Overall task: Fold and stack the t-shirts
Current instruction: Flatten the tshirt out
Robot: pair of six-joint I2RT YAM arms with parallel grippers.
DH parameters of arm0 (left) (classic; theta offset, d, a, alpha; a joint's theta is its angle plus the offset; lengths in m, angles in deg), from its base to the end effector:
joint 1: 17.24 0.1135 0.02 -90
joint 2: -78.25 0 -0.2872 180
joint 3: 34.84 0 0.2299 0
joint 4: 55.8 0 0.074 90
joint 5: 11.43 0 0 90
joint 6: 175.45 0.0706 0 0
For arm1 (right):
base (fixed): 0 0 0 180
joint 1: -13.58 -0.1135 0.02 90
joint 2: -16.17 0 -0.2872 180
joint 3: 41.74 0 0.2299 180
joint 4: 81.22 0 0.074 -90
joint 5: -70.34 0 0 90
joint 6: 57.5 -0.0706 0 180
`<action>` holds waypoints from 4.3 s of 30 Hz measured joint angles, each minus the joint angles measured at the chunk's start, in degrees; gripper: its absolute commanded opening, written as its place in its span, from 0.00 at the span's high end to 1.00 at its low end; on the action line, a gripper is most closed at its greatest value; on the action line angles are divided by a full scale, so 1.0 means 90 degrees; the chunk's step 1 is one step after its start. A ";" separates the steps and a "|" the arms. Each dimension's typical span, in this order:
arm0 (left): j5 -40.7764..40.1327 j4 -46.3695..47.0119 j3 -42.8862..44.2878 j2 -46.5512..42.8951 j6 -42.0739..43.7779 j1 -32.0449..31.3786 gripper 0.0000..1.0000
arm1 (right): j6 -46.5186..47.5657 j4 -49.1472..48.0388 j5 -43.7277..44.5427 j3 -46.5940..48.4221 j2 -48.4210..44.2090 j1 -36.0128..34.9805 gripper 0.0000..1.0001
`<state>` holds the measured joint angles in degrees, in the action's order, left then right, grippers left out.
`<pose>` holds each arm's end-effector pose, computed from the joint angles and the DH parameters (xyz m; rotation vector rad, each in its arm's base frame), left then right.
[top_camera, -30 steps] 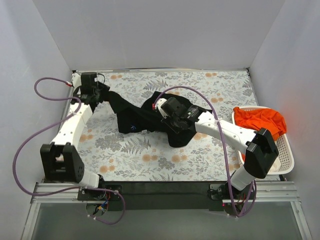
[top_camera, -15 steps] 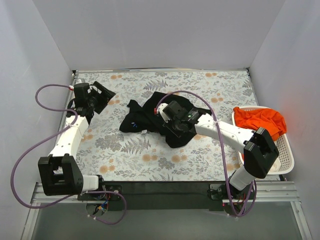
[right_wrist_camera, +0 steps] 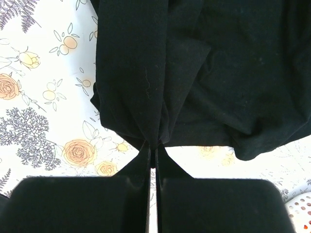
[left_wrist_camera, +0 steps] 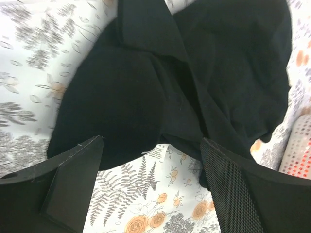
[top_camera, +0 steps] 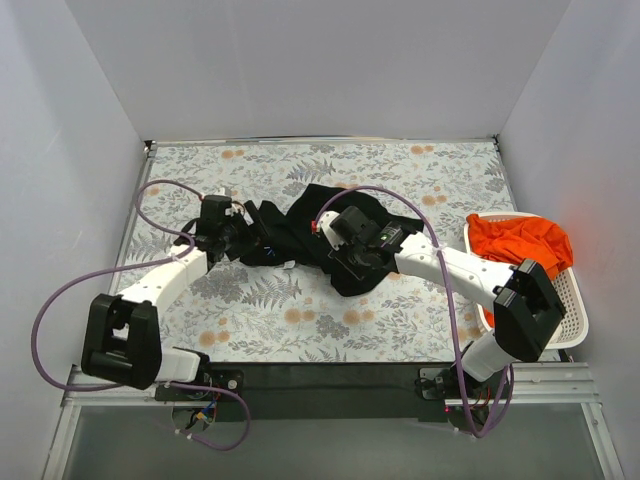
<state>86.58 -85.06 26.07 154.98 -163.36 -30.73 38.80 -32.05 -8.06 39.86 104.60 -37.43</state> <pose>0.2670 -0.0742 0.2285 -1.2966 2.1967 -0.8791 0.2127 0.2401 0.2546 -1.1390 2.2473 0.0563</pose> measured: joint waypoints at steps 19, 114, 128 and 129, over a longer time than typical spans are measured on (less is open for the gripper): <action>-0.1299 -0.0556 0.3181 0.1518 0.0313 -0.0223 1.00 | -0.0119 -0.0522 0.0937 0.1537 -0.0170 0.1644 0.99; -0.3322 -0.0760 0.1977 0.1088 0.0189 -0.0974 0.29 | -0.2249 -0.2703 -0.1991 -0.2698 -0.1528 0.3531 0.27; -0.3949 -0.1705 0.3866 0.3631 0.0036 -0.1960 0.37 | -0.1991 -0.2438 -0.1773 -0.2698 -0.1596 0.2528 0.27; -0.3990 -0.1744 0.3956 0.3728 0.0024 -0.2001 0.38 | -0.1989 -0.2441 -0.1763 -0.2698 -0.1596 0.2523 0.27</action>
<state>50.67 -100.75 61.67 188.53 -163.14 -48.74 20.90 -54.02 -23.93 15.58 90.24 -14.72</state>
